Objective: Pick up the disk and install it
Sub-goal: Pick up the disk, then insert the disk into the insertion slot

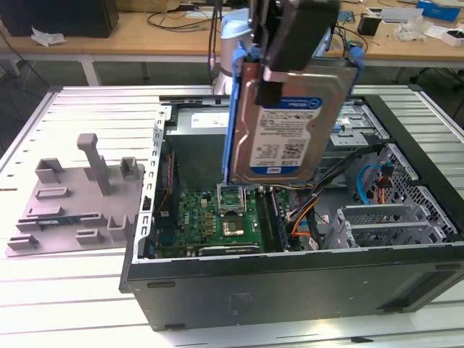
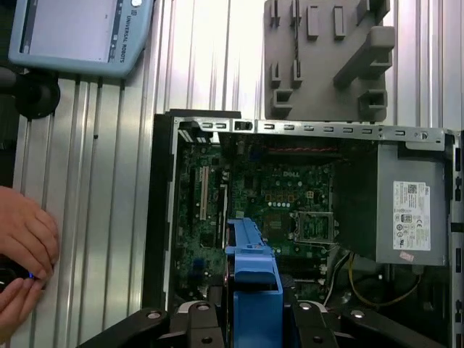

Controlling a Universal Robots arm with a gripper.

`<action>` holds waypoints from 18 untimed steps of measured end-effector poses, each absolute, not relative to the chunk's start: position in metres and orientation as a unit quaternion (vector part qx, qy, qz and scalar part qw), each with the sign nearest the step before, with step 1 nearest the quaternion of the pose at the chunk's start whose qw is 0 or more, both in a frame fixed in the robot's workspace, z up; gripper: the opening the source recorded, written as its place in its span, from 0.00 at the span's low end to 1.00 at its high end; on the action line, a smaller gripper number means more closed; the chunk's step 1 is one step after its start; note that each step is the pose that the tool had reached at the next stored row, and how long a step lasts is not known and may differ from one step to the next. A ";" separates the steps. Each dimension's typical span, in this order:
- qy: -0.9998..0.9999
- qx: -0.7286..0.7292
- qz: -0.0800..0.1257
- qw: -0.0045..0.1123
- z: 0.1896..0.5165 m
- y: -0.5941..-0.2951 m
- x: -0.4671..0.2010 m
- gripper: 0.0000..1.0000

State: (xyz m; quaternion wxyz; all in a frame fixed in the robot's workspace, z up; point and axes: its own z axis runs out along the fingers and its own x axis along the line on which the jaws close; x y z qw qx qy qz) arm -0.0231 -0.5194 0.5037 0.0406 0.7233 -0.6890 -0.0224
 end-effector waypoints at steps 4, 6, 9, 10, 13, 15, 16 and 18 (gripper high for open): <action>-0.689 0.723 -0.023 0.041 0.504 -0.527 -0.010 0.37; -0.689 0.723 -0.023 0.041 0.504 -0.531 -0.001 0.37; -0.689 0.723 -0.023 0.041 0.504 -0.537 0.011 0.37; -0.689 0.723 -0.023 0.042 0.504 -0.537 0.015 0.37; -0.689 0.723 -0.023 0.042 0.504 -0.537 0.015 0.37; -0.689 0.723 -0.023 0.042 0.504 -0.537 0.015 0.37; -0.689 0.723 -0.023 0.042 0.504 -0.537 0.015 0.37; -0.689 0.723 -0.023 0.042 0.504 -0.537 0.015 0.37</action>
